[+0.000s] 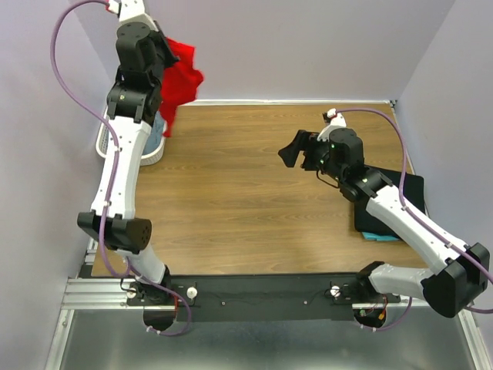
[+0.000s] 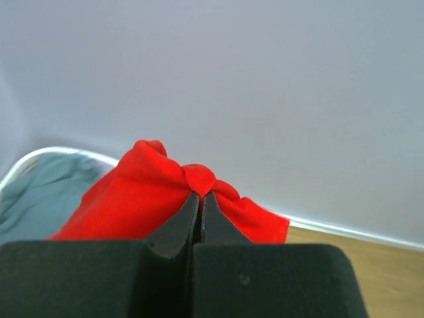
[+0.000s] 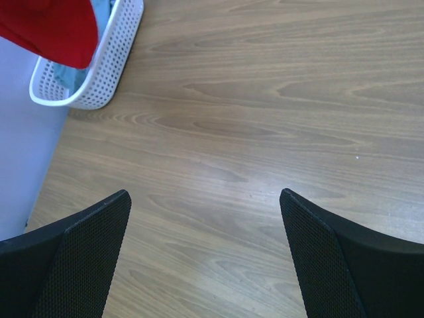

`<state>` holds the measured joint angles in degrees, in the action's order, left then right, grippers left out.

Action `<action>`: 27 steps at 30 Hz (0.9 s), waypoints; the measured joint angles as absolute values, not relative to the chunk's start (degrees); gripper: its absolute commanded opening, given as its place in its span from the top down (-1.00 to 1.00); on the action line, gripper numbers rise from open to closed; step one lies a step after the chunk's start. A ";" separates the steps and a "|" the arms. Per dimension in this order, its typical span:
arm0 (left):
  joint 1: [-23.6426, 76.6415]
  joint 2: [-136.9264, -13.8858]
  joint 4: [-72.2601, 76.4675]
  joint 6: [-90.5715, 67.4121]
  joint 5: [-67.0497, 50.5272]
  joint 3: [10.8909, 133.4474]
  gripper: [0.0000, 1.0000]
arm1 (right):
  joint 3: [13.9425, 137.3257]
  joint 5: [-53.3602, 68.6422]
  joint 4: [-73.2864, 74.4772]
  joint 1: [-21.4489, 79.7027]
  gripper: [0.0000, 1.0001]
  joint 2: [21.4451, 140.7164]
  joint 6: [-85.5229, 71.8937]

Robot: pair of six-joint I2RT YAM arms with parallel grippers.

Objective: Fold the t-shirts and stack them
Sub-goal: Move the tshirt to the center of the board, then flatten the tshirt out

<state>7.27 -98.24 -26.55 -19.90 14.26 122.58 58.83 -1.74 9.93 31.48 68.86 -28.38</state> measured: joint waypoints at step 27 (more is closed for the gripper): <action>18.74 -83.81 -10.26 -34.35 -2.63 66.30 0.03 | 54.19 -3.79 9.45 33.82 -0.98 76.42 -28.99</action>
